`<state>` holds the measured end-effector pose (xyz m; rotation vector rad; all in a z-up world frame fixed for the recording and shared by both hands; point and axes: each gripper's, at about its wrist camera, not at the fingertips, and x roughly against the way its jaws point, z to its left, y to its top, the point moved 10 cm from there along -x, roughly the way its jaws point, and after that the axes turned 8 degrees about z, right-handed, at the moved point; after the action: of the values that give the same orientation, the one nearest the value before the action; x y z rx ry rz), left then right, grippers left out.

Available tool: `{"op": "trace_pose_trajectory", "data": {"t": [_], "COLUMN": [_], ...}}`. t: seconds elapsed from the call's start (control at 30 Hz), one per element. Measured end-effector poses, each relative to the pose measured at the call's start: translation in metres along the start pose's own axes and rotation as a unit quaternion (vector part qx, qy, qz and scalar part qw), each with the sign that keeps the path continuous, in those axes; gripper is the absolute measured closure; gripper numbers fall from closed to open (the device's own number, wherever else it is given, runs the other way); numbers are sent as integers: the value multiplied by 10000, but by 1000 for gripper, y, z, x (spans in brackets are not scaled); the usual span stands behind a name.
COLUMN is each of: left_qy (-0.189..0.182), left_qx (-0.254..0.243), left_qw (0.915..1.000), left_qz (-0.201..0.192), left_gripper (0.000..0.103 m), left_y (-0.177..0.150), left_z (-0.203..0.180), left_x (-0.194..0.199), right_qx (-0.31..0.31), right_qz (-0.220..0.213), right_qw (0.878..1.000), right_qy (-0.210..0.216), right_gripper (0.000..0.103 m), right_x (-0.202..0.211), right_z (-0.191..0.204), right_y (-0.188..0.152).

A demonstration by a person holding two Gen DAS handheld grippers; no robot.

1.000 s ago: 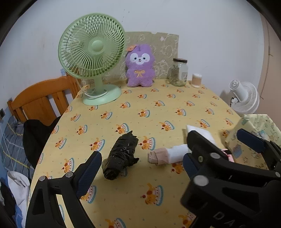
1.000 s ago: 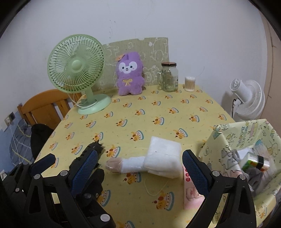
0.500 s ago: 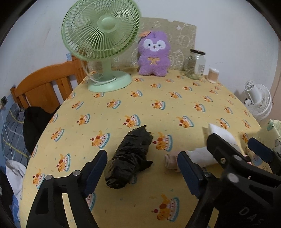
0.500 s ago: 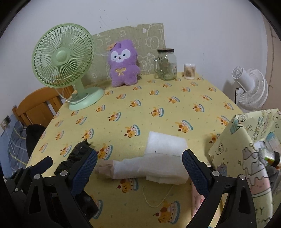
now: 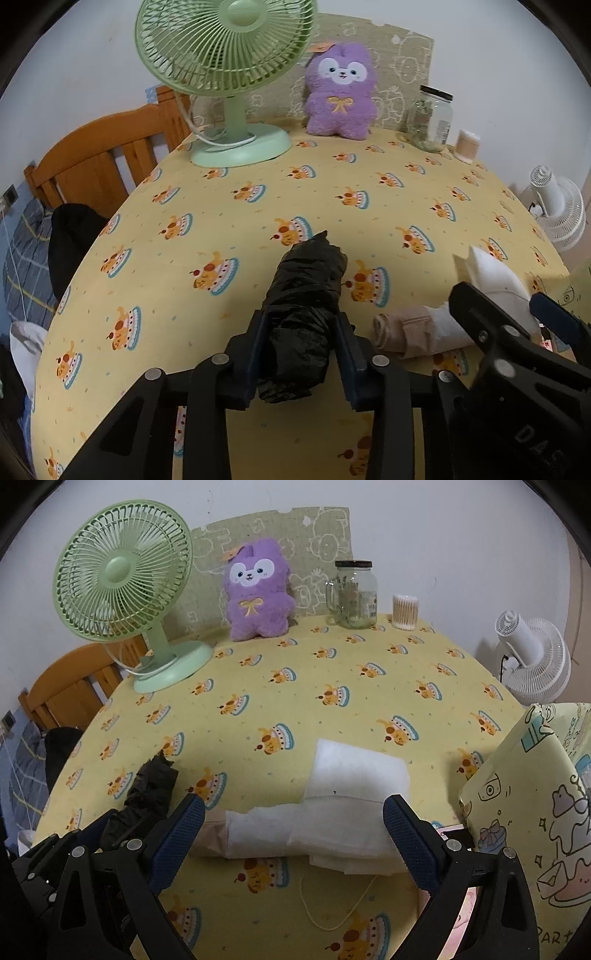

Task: Organize soft objects
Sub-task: 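Grasp the black plastic-wrapped umbrella with the left tool while the right tool grasps the white towel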

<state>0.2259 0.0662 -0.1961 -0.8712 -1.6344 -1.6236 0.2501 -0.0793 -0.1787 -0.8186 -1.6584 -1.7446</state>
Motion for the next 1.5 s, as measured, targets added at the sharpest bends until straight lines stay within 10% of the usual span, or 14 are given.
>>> {"op": "trace_pose_trajectory", "data": {"t": [0.67,1.0,1.5], "left_qy": [98,73,41], "left_qx": [-553,-556,-678], "left_qw": [9969,9982,9976], "left_qz": [-548,-229,-99], "left_gripper": [81,80,75], "left_y": [6,-2,-11], "left_z": [-40,-41,-43], "left_x": [32,10,2], "right_qx": [-112,-32,92], "right_qz": [-93,193,288], "right_qw": [9999,9998,9995], "right_qy": [84,39,-33], "right_gripper": [17,26,85], "right_x": [21,3,-10], "right_z": [-15,-13,-8], "right_y": [-1,-9,-16]}}
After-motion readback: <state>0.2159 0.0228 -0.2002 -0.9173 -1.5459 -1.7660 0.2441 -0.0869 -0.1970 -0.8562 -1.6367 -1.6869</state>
